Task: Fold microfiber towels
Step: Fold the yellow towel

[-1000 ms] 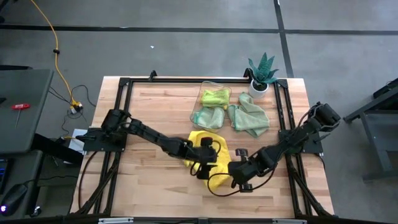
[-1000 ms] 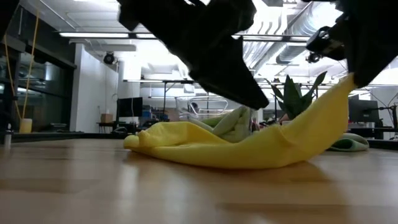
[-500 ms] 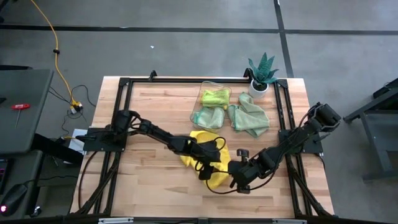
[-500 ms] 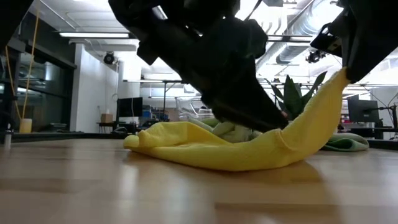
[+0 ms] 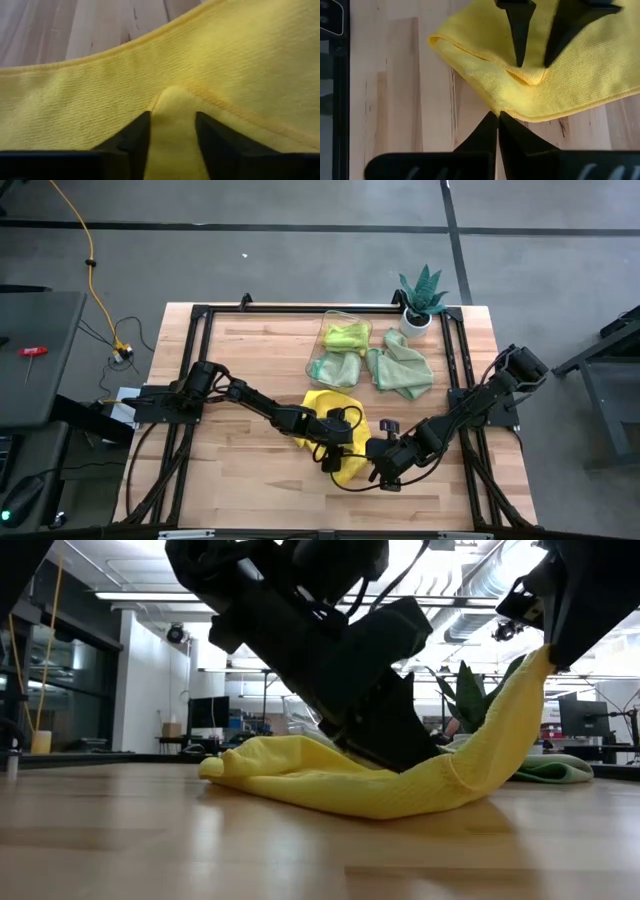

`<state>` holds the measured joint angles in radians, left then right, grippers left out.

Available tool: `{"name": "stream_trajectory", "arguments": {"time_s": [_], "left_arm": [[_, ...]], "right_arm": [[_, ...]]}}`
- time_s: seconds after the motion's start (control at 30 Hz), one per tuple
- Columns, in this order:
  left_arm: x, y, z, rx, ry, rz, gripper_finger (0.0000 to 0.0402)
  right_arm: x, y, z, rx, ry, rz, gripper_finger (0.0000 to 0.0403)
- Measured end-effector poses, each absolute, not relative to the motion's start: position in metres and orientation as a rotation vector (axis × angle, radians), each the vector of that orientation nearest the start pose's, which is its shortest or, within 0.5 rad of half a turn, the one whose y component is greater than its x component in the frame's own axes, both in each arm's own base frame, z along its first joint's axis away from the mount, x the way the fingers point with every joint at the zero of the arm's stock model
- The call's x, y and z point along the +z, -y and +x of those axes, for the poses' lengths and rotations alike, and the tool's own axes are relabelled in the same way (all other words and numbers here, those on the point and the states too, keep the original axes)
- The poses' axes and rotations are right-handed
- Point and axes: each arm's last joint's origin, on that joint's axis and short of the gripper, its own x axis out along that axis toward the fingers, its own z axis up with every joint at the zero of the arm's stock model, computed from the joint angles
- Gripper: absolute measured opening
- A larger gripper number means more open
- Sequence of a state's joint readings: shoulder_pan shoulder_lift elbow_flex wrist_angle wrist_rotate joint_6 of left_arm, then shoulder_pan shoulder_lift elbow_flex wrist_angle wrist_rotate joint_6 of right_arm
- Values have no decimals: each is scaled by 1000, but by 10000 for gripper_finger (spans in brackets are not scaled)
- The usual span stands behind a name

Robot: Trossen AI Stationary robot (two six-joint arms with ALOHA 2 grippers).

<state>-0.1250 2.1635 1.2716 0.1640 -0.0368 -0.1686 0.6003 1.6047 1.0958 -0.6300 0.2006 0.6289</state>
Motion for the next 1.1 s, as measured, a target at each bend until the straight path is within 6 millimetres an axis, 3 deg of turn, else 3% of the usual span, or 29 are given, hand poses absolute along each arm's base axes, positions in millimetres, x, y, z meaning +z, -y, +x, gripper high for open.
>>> {"name": "stream_trajectory", "arguments": {"time_s": [0.17, 0.4, 0.67, 0.93, 1.1], "left_arm": [[108, 59, 439, -31, -695, -141, 20], [109, 58, 439, -15, -685, -188, 3], [126, 57, 446, -20, -657, -161, 63], [127, 53, 452, -6, -667, -111, 171], [121, 41, 448, 5, -745, -126, 200]], "right_arm": [[213, -171, 261, 1, -1094, 104, 0], [213, -171, 262, -9, -1084, 96, 0], [214, -171, 262, -13, -1077, 95, 0], [214, -171, 262, -12, -1074, 97, 0], [214, -171, 262, -12, -1074, 97, 0]]}}
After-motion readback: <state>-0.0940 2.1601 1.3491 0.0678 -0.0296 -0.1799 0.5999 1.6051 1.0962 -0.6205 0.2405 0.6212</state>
